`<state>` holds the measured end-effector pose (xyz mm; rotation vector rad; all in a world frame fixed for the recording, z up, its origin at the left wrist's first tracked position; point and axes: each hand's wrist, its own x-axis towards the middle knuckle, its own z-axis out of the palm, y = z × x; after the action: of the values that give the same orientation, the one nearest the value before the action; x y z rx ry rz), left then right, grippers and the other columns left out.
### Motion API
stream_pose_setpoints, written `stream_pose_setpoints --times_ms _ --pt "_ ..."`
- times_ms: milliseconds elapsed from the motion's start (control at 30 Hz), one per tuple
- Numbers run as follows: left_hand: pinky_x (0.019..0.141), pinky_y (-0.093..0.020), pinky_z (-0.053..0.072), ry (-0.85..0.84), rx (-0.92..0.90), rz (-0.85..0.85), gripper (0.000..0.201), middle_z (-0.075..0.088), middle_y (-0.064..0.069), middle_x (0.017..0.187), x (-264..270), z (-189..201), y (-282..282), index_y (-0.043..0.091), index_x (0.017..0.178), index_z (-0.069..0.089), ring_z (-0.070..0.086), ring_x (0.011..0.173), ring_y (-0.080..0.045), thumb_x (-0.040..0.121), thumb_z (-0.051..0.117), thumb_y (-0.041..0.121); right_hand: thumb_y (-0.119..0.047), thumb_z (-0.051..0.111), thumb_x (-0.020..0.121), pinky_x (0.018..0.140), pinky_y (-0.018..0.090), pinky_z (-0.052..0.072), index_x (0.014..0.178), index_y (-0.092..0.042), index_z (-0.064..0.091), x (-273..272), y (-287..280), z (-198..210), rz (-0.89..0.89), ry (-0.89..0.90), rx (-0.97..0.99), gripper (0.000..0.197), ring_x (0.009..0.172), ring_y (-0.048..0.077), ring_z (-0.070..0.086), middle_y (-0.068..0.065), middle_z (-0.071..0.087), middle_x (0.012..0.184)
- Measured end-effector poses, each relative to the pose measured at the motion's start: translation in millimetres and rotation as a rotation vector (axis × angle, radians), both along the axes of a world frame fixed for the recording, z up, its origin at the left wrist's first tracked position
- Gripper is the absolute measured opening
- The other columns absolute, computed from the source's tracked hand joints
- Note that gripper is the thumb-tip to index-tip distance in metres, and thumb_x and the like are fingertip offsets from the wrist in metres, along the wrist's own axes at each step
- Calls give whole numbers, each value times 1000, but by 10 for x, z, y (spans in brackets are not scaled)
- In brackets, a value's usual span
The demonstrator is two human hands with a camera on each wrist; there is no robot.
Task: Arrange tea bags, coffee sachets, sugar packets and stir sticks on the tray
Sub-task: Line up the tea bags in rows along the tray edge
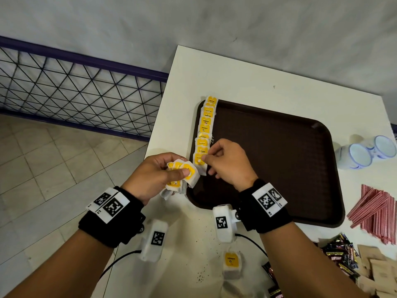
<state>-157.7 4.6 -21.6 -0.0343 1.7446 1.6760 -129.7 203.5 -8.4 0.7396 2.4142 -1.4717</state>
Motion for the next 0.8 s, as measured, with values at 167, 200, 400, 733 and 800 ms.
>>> stream_pose_setpoints --times_ms 167,200,400,733,800 --pt "57 -27 54 14 13 -38 21 73 -9 85 -39 13 55 5 104 71 67 69 -18 84 76 4 -9 78 83 57 27 54 102 -9 70 124 15 182 272 93 -192 21 71 25 66 10 72 99" --pt "57 -26 54 22 13 -46 22 73 -8 85 -41 21 71 5 106 70 67 68 -16 84 76 5 -4 78 82 64 33 58 103 -9 70 135 15 185 316 95 -198 23 74 31 66 11 72 100" --pt "52 -25 53 24 58 -25 17 74 -6 80 -21 41 128 6 103 68 68 62 -15 87 73 6 5 76 81 56 22 51 106 -1 67 163 15 246 285 71 -288 28 67 21 62 24 67 101" --pt "56 -28 55 39 69 25 17 74 -6 83 -34 53 78 11 97 72 66 69 -19 81 75 12 -2 76 83 49 18 46 92 3 63 155 17 213 219 76 -167 17 55 13 62 18 67 78" --pt "55 -25 53 47 65 39 13 76 -8 85 -36 45 35 10 96 72 69 70 -15 85 73 3 -4 76 84 46 22 45 93 3 62 170 46 192 190 53 -163 18 55 12 63 18 67 75"
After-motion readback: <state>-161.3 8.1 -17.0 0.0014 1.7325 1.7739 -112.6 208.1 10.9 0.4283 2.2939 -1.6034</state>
